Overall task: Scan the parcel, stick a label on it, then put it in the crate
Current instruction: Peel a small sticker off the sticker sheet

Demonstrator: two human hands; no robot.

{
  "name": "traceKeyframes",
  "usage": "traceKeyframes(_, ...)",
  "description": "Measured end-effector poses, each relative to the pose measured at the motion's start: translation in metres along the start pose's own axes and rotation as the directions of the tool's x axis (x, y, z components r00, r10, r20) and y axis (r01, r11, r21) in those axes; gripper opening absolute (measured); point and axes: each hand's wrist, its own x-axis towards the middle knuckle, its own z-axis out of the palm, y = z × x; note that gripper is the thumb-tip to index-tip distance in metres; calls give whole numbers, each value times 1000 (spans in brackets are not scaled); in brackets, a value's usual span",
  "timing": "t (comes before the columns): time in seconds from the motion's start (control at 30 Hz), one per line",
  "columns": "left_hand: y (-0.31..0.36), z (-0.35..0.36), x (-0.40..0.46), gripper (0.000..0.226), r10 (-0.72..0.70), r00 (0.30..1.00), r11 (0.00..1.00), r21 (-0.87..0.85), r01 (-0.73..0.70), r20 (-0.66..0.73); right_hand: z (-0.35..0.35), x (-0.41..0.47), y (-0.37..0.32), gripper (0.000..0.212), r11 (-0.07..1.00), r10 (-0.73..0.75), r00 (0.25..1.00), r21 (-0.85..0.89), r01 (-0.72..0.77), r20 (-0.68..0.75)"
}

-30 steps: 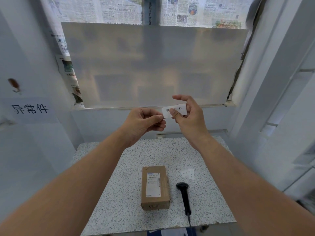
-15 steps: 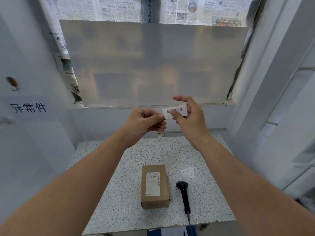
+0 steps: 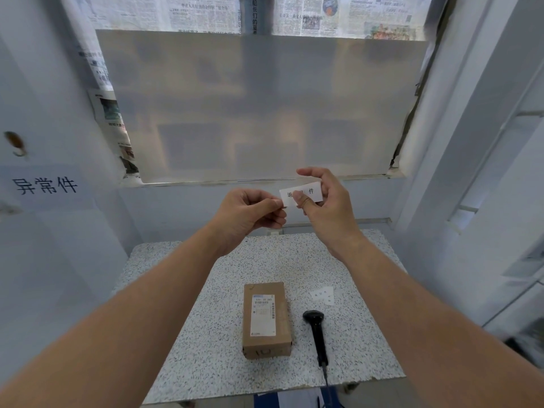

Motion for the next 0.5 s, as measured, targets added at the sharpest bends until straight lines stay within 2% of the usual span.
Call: traceKeyframes(0.5,-5,6,0,8,38,999,998,51,-39,19,-3,-3,8,38,999,35,999,6,-35,4)
